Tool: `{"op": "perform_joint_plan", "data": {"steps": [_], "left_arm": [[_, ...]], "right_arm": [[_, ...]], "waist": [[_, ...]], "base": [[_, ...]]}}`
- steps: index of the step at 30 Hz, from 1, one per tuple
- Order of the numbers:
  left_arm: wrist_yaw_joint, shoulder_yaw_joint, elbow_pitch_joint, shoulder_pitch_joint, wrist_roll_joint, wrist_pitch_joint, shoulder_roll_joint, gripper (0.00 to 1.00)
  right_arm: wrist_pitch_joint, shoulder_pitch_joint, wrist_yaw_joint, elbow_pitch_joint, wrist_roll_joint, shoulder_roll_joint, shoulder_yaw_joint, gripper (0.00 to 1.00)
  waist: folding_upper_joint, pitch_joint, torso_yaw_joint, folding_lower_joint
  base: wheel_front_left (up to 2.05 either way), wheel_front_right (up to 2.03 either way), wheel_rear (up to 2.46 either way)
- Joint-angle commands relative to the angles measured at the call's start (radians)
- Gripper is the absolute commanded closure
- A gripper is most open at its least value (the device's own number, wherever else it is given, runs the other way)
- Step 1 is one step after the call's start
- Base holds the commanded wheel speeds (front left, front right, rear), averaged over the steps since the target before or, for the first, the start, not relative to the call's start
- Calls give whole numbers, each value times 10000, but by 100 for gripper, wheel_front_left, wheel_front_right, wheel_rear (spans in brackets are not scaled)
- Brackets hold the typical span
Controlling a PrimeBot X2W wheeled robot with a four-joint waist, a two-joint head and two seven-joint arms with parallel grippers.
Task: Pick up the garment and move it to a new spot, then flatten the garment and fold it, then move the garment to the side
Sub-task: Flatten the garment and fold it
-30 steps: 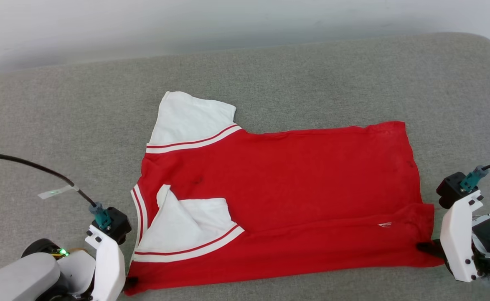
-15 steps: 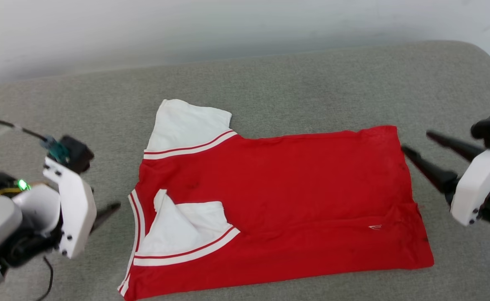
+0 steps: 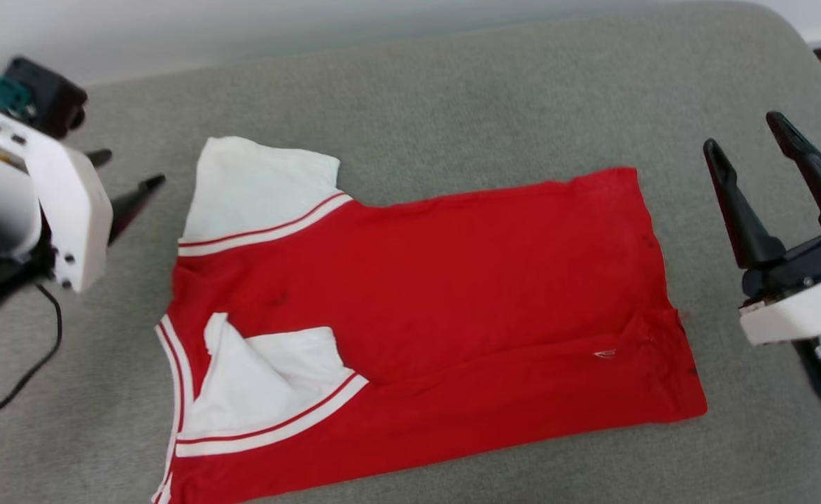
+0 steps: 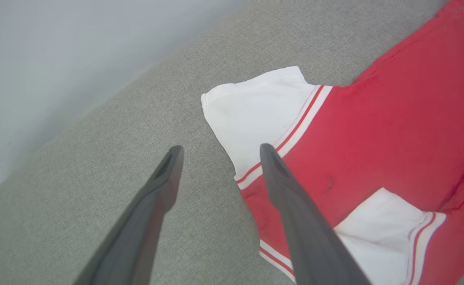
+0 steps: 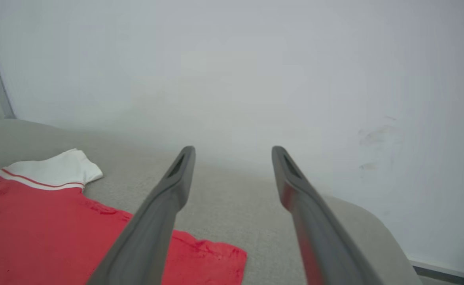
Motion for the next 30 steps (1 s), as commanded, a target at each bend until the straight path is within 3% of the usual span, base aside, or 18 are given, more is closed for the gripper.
{"op": "perform_joint_plan", "data": {"steps": [1, 7, 12, 22, 30], "left_arm": [[18, 67, 133, -226, 9, 170, -85, 0], [220, 282, 862, -1371, -99, 1175, -423, 0], [281, 260, 1472, -2306, -321, 2424, -807, 0], [550, 101, 2378, -4006, -445, 4847, -1281, 0], [341, -525, 2873, -4459, 79, 5903, -1386, 0]], "right_arm": [[-15, 529, -4, -414, -356, 510, -388, 0], [-23, 2097, -6, -2231, -1876, 2173, -1859, 0], [-23, 2541, -6, -2841, -2304, 2716, -2089, 0], [-24, 1966, -6, -2936, -2634, 2937, -1789, 0], [-25, 1544, -6, -2861, -2782, 2990, -1635, 0]], "waist": [[-1, 412, -260, 0], [-1, 1232, -544, 0], [-1, 1862, -768, 0], [-1, 3077, -1164, 0], [-1, 3655, -1304, 0]], "base": [[0, 0, 0], [0, 0, 0], [0, 0, 0], [0, 0, 0], [0, 0, 0]]}}
